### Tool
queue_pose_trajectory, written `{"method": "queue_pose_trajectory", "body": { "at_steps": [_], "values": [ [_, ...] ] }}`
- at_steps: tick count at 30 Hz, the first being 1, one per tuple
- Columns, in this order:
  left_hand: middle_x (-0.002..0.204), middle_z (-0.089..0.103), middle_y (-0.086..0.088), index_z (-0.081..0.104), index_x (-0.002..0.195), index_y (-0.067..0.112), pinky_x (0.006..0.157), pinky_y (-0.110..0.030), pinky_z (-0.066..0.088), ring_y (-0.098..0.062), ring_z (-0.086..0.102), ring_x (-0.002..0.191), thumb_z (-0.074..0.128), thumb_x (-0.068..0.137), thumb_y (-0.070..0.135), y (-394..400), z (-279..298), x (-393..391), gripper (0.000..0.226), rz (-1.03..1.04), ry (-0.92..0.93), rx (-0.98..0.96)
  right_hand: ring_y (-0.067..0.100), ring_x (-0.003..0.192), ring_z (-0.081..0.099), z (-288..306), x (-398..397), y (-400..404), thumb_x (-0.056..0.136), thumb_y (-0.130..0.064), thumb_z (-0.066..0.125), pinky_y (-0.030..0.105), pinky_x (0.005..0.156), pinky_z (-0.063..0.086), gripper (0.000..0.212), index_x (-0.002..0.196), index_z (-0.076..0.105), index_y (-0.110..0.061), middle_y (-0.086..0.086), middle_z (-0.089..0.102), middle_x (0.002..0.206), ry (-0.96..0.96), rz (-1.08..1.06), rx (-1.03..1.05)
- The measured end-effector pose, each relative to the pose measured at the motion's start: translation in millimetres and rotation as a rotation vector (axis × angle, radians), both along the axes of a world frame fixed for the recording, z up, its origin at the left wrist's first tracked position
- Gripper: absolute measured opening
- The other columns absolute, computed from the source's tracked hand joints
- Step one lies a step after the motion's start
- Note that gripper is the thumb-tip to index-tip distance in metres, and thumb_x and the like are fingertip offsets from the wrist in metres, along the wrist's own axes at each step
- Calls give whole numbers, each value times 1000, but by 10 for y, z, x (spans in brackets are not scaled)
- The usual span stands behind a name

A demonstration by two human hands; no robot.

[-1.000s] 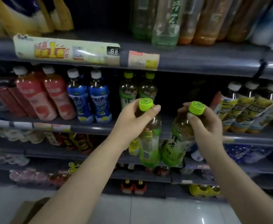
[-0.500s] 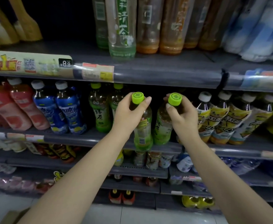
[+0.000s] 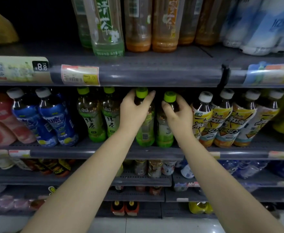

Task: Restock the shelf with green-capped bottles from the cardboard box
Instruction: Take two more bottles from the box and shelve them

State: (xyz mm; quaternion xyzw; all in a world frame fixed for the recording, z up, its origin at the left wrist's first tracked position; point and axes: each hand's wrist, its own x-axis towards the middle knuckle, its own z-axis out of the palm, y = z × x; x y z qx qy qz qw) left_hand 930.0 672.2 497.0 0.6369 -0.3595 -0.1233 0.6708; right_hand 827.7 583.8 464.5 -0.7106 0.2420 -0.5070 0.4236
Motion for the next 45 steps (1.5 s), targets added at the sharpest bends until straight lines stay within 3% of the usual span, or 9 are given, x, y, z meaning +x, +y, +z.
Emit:
{"method": "queue_pose_trajectory", "body": {
  "at_steps": [4,15,18,22,26,31,37,41,45],
  "values": [
    [96,62,25,55,101,42,67,-1,43,18,57,84,65,84,44,-88,-66,107,20,13,-33,5,-19,85,57,0,59,-58,86,-26,59,0,72,41,16,102,59,-31,-23,63,89,39,6,-1],
    [96,45,40,44,118,46,66,8,36,37,41,81,62,83,51,-101,-201,270,40,-148,-185,184,-6,96,64,-38,62,-113,88,-25,59,11,79,48,18,101,61,-38,-19,68,101,-9,69,83],
    [109,49,33,36,113,54,84,-5,38,22,47,101,67,83,35,-32,-297,372,48,-264,-196,217,-8,94,64,-56,83,-121,88,-24,59,8,75,47,19,102,61,-37,-20,68,99,-18,86,82],
    [136,49,1,38,138,27,100,-24,37,-8,47,122,67,85,28,44,-379,462,60,-274,-355,221,-11,86,65,-29,140,-185,82,-26,62,7,70,48,19,95,63,-40,-21,69,91,-12,92,118],
    [133,52,-6,44,138,17,94,-18,33,-15,48,121,73,79,34,18,-404,397,69,0,-493,153,-5,91,67,-24,159,-188,79,-34,64,13,73,51,17,91,68,-45,-24,73,89,24,89,78],
    [143,44,-10,32,144,11,108,-21,29,-18,39,134,75,79,30,-20,-510,327,80,18,-519,112,7,107,61,-163,181,-197,89,-42,51,21,86,47,41,124,55,-22,-9,65,112,47,-5,38],
    [156,23,-2,-4,152,20,111,-13,18,6,17,132,71,83,15,51,-757,295,102,-47,-428,140,15,119,49,-259,185,-154,89,-56,40,28,96,38,51,132,43,-29,0,54,130,106,-90,76],
    [146,42,-5,14,150,11,110,-27,34,-13,40,134,64,88,14,70,-940,281,79,-15,-377,229,7,120,46,-381,173,-62,87,-62,41,15,92,34,68,142,38,-21,-1,52,137,91,-185,97],
    [138,50,-10,21,148,10,107,-36,40,-22,47,129,63,89,15,94,-1067,259,73,-19,-366,303,9,115,52,-662,137,123,80,-47,70,16,86,40,81,142,33,-10,-2,55,128,212,-184,152]
  ]
}}
